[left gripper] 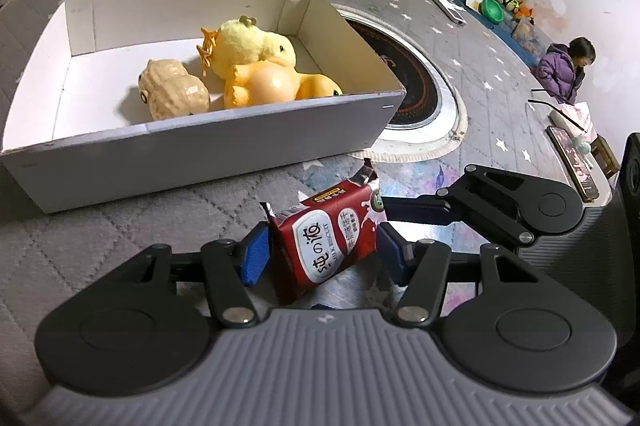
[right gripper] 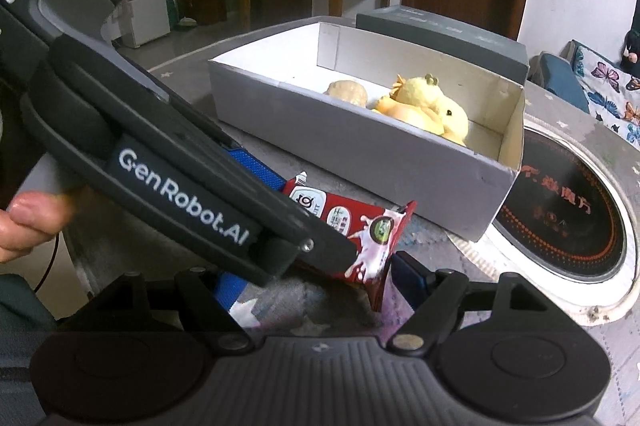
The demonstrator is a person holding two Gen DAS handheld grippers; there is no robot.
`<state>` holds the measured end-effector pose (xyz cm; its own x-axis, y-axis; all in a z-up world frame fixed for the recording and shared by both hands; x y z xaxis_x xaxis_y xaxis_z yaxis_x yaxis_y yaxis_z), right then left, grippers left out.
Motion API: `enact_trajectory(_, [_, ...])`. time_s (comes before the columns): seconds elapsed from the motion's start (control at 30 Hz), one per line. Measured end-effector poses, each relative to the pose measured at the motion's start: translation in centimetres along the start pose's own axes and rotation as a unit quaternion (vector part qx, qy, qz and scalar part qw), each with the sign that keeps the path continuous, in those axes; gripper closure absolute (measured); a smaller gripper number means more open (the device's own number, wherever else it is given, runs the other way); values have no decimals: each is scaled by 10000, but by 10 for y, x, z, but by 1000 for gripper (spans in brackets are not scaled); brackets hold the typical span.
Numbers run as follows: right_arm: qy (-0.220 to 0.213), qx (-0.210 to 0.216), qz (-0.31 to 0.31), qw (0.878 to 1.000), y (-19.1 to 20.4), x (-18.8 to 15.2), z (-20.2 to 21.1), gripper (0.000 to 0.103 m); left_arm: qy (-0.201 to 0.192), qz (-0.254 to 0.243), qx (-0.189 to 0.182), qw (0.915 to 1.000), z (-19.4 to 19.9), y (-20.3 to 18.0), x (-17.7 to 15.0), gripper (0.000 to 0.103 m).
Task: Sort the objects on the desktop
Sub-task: 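Carry the red packet into the white box and release it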
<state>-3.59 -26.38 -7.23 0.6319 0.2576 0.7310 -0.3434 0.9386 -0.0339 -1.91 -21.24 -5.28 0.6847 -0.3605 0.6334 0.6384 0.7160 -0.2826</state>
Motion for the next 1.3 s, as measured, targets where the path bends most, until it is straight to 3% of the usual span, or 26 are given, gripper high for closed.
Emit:
enact_trajectory(0.5, [96, -115, -17, 9999, -3, -4, -11, 43, 123, 114, 75, 9998, -7, 10, -9, 45])
enact_trajectory(0.8, [-257, -151, 293, 9991, 7, 8, 3, 49, -252, 33, 37, 9997, 24, 5, 5, 45])
enact_trajectory(1.0, [-648, -230, 568, 9960, 7, 46, 23, 49, -702, -69, 114, 9974, 46, 10, 41, 45])
enact_trajectory(1.3, [-847, -115, 536, 9949, -19, 111, -8, 49, -699, 311, 339, 9965, 21, 56, 92, 45])
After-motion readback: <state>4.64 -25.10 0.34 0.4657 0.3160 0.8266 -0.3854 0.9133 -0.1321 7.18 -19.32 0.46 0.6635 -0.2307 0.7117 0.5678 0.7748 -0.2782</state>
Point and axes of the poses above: each gripper's, at about its wrist camera, not at the fingertips, and z roughly against the way its jaws point, y to its left, x to its top, the point moved 10 cm from there along -z, roughly the way its jaws point, and after that the axes turned 3 degrees about -y, right-handed, at the moved point
